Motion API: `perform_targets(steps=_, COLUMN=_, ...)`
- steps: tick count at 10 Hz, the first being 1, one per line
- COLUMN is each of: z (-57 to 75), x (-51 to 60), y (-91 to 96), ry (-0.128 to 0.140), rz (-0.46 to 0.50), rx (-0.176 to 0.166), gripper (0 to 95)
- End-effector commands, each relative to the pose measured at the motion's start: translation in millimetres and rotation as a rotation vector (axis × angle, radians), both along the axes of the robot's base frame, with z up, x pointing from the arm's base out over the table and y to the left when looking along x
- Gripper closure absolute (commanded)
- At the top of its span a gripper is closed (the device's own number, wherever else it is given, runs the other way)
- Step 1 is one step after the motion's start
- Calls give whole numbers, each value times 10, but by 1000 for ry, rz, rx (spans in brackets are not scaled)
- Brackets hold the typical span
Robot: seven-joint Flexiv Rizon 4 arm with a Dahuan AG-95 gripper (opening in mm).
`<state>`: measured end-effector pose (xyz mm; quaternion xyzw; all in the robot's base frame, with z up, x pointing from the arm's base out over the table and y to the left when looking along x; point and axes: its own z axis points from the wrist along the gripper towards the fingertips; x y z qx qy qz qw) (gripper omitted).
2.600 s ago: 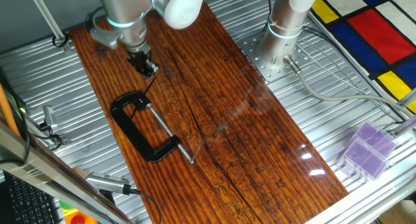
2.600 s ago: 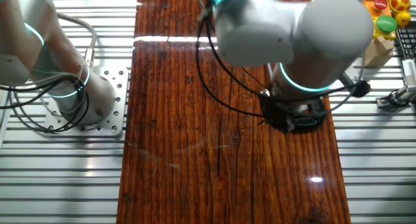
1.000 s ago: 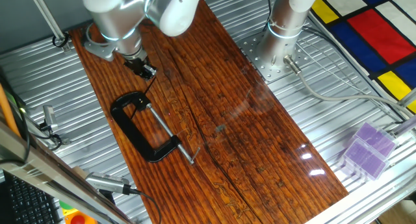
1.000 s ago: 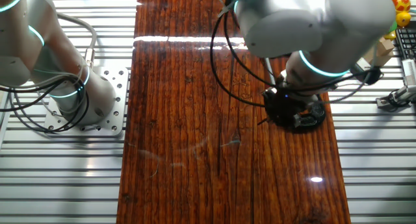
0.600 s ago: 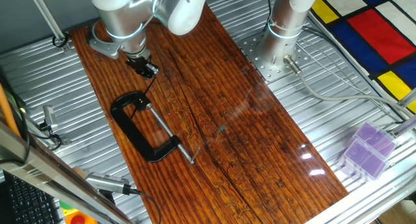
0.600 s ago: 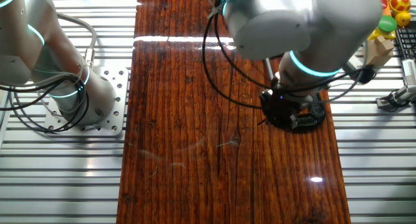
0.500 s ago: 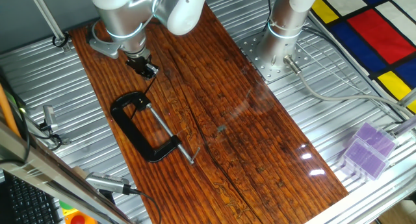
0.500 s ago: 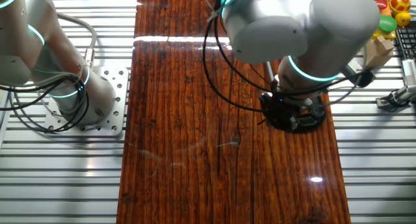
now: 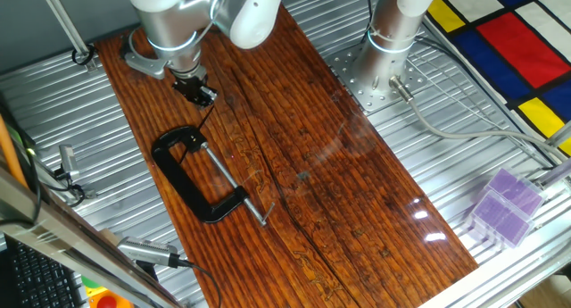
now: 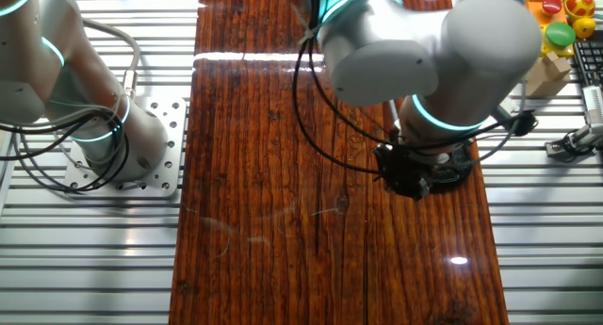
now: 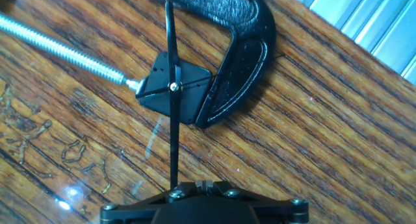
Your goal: Turn the hands of a clock
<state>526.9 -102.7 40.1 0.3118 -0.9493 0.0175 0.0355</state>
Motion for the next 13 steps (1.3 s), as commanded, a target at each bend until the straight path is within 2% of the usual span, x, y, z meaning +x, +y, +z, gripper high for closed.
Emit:
perform_targets(steps=1, z=-26, x=25, y=0, ry=2, rz=-4, rx=3, gripper=950)
perform_targets(steps=8, z=-68, x=-39, y=1, ry=8, rz=-31, rx=11, gripper=950)
perform_targets(steps=13, z=-76, x=-94, y=120, ry=12, rz=-72, rx=20, gripper=950)
